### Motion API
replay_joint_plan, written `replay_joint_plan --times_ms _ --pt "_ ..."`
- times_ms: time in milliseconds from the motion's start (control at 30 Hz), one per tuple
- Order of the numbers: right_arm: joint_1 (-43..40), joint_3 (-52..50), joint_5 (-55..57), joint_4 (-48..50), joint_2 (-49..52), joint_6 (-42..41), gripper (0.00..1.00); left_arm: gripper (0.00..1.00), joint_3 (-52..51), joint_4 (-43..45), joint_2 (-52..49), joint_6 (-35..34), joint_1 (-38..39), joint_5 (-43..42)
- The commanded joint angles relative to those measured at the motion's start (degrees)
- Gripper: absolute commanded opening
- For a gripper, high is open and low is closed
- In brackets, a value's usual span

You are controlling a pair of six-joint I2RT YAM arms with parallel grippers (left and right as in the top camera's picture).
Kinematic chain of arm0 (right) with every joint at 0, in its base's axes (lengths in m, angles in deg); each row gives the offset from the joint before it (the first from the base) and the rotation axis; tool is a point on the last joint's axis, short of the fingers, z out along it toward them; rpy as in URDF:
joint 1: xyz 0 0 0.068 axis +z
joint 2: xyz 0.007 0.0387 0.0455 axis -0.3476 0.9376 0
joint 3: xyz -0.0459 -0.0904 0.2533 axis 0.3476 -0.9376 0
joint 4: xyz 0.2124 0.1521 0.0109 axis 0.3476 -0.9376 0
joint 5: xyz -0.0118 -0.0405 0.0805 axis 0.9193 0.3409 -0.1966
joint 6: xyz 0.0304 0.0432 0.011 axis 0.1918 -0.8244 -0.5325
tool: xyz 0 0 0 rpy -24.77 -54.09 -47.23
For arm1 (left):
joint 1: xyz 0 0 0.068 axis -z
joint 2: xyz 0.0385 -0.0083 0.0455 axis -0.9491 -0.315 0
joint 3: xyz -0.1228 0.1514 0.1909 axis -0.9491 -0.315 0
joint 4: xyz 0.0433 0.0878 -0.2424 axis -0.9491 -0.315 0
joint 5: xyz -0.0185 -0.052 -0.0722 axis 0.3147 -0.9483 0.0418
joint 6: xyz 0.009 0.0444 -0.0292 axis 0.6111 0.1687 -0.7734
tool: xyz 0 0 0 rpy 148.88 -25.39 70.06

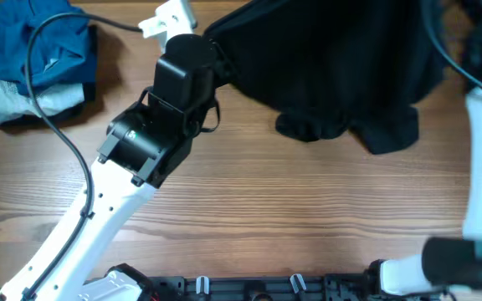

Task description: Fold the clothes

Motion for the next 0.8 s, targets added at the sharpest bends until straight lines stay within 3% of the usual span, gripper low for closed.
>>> replay_joint_plan --times_ms 0,233,533,767 --pt "5.2 0.9 0.8 5.7 8.0 0.5 0.04 0.04 0.8 -6.1 0.9 -2.0 -3.9 8.9" --pt "11.9 1.0 1.2 17.8 17.0 -2.4 0.04 0.04 0.8 -13.9 0.9 -2.7 -9.1 8.9" --pt "14.6 0.9 1.2 19.6 19.8 -2.4 0.04 0.04 0.8 -16.3 0.9 -2.7 -10.2 8.9" --pt "19.1 0.9 3.3 28.4 28.4 -5.5 0.04 0.04 0.8 -18.3 0.9 -2.7 -10.2 9.8"
